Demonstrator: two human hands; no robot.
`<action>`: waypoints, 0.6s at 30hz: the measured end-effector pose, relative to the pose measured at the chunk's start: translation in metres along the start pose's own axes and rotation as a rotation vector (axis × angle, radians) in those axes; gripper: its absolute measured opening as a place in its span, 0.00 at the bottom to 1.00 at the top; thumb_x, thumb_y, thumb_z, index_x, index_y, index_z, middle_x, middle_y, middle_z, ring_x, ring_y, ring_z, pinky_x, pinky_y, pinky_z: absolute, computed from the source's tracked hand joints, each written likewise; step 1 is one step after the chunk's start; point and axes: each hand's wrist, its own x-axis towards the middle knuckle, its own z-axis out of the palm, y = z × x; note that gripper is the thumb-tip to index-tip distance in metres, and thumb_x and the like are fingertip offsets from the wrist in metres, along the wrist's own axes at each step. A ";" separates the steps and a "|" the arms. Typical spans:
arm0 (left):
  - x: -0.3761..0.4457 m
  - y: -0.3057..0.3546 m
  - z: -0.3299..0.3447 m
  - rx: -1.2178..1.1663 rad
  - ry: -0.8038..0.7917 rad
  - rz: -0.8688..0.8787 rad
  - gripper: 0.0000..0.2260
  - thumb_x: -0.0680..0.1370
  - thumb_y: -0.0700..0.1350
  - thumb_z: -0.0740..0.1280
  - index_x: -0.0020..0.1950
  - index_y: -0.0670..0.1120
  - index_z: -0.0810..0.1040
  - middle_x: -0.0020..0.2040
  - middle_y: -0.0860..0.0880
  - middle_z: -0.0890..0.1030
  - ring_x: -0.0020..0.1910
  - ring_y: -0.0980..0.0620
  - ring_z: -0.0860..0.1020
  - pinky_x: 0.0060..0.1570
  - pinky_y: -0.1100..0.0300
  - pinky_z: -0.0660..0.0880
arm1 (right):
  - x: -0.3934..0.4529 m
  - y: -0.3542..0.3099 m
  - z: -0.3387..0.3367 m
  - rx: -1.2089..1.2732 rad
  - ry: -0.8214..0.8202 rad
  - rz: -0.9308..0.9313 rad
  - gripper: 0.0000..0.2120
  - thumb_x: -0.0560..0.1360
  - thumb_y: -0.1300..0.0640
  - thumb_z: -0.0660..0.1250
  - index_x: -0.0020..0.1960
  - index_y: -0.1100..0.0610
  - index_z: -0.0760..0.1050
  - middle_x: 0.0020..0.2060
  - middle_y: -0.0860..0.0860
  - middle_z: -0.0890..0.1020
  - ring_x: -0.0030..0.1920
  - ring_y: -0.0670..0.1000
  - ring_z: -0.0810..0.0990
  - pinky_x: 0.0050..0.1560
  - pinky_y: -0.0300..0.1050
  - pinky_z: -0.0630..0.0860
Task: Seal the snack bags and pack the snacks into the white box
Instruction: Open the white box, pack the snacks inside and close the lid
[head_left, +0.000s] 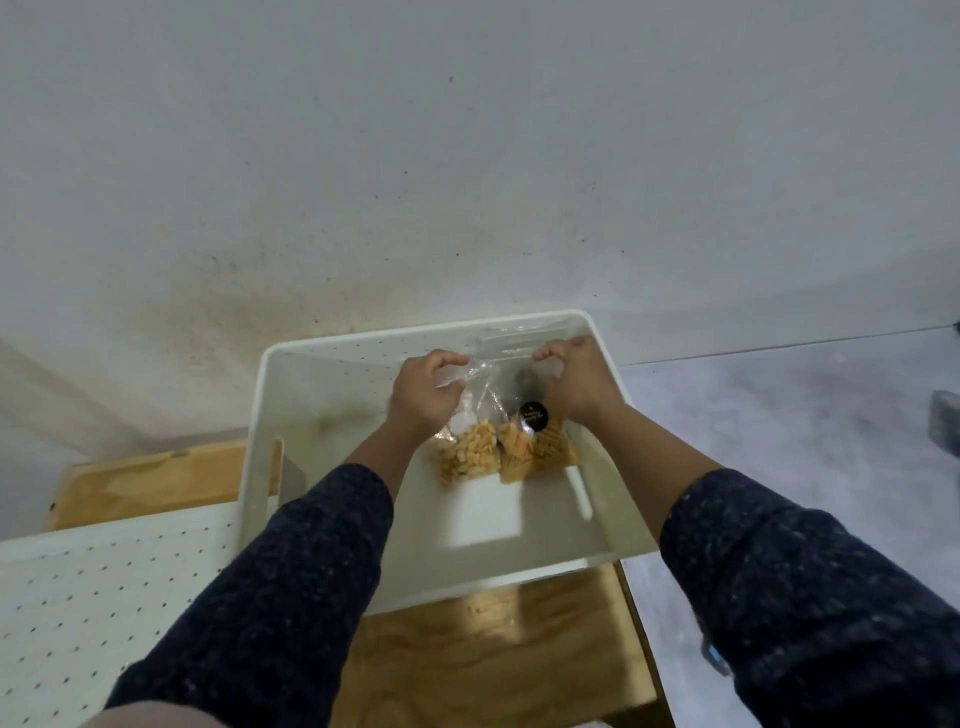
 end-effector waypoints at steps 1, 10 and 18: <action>0.000 0.005 -0.001 0.016 0.004 -0.022 0.11 0.76 0.39 0.67 0.57 0.48 0.78 0.60 0.49 0.75 0.61 0.49 0.75 0.57 0.57 0.72 | -0.003 -0.003 -0.004 -0.016 -0.015 -0.013 0.15 0.74 0.64 0.64 0.59 0.54 0.75 0.66 0.56 0.66 0.62 0.56 0.72 0.59 0.39 0.67; -0.018 0.049 -0.010 0.460 -0.076 -0.023 0.28 0.79 0.50 0.62 0.75 0.42 0.59 0.73 0.43 0.65 0.73 0.45 0.63 0.71 0.55 0.59 | -0.029 -0.022 -0.042 -0.289 -0.069 -0.139 0.28 0.75 0.57 0.62 0.73 0.58 0.59 0.72 0.54 0.62 0.70 0.55 0.65 0.68 0.48 0.65; -0.053 0.108 0.011 0.668 -0.008 0.085 0.24 0.80 0.52 0.60 0.72 0.41 0.64 0.70 0.43 0.67 0.70 0.46 0.65 0.68 0.53 0.64 | -0.069 -0.003 -0.092 -0.407 0.027 -0.252 0.23 0.75 0.56 0.60 0.69 0.61 0.65 0.67 0.55 0.68 0.65 0.57 0.70 0.60 0.49 0.70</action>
